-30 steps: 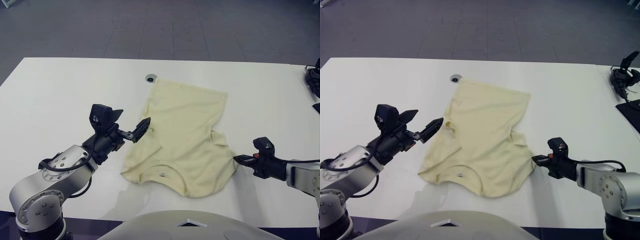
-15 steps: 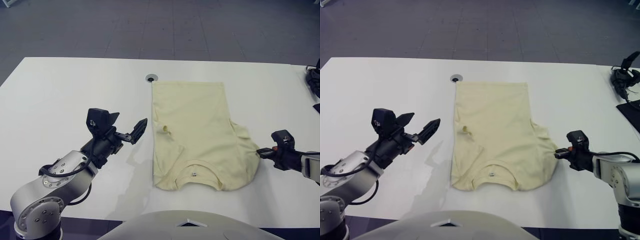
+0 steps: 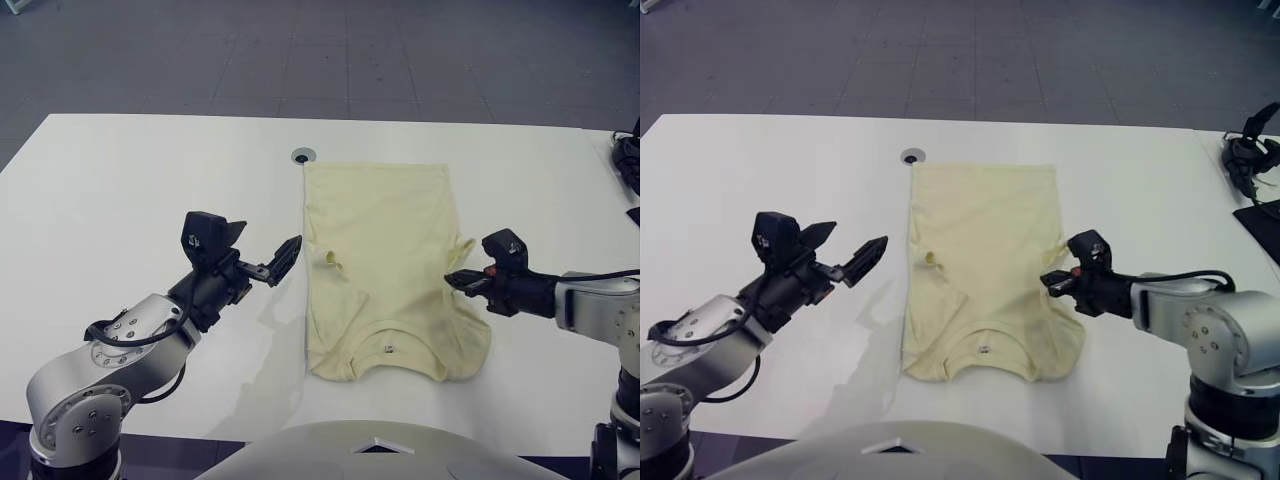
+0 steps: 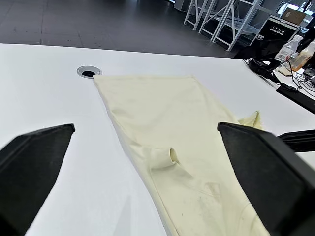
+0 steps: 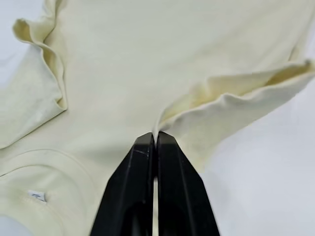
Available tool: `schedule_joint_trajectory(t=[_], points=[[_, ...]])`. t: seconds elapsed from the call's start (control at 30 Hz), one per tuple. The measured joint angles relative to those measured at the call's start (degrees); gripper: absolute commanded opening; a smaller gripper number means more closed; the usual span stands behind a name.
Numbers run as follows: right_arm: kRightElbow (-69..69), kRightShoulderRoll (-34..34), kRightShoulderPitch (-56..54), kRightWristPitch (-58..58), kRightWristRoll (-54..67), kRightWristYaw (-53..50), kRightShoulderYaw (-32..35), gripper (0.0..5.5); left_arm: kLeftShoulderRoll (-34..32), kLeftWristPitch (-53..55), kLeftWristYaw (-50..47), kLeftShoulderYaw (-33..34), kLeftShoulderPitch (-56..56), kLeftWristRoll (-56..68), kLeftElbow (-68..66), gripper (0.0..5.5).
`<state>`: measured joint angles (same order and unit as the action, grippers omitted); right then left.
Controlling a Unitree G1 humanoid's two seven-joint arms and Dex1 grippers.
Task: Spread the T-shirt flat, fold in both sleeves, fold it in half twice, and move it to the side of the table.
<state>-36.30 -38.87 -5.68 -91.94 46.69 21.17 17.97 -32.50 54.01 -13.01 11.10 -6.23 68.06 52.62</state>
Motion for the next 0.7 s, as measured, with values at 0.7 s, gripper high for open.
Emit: schedule_joint_trajectory(t=[0.7], points=[[10.3, 12.4, -11.4, -0.1, 18.1, -14.0, 4.2, 1.99, -0.7, -1.8, -1.0, -2.5, 1.1, 0.8, -1.2, 5.4]])
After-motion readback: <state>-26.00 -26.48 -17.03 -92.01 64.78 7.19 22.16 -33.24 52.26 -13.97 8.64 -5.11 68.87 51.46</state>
